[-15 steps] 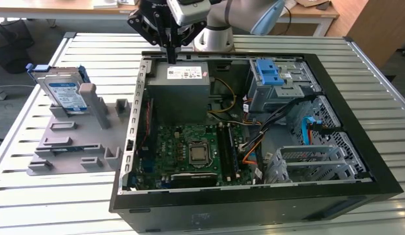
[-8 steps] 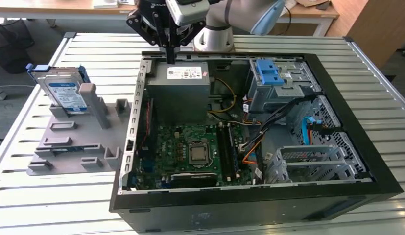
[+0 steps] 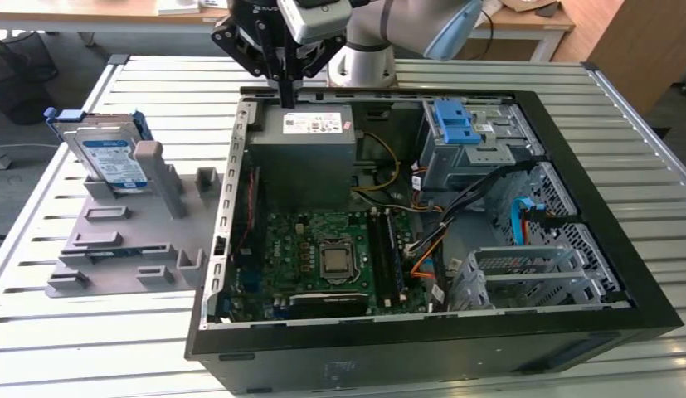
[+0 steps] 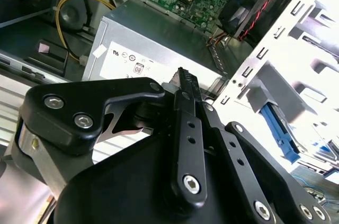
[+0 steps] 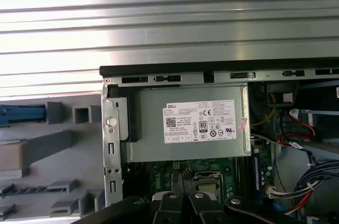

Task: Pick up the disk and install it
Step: 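Reach for the disk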

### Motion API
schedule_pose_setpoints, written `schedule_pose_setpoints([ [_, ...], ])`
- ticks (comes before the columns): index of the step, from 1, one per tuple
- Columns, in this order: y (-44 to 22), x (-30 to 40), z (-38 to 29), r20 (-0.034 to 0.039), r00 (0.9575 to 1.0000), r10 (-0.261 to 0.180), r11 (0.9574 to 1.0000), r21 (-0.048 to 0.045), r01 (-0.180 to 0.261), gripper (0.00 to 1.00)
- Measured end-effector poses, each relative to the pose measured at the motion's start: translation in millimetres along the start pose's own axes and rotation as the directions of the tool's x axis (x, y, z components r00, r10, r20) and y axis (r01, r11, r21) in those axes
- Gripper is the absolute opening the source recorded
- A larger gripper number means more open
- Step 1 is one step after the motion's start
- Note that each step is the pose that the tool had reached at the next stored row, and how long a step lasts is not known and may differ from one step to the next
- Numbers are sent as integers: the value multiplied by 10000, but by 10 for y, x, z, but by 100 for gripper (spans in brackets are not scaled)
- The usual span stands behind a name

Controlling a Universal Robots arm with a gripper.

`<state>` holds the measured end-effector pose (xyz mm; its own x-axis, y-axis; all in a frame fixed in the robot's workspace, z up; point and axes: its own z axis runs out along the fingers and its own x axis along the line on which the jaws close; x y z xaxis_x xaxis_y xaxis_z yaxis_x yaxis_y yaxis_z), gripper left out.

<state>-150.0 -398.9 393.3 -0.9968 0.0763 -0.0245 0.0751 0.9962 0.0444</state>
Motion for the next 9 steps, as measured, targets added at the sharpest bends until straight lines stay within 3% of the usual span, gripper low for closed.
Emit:
schedule_pose_setpoints([
  [9, -2, 25, -1, -1, 10000, 0, 10000, 1, 0, 11],
])
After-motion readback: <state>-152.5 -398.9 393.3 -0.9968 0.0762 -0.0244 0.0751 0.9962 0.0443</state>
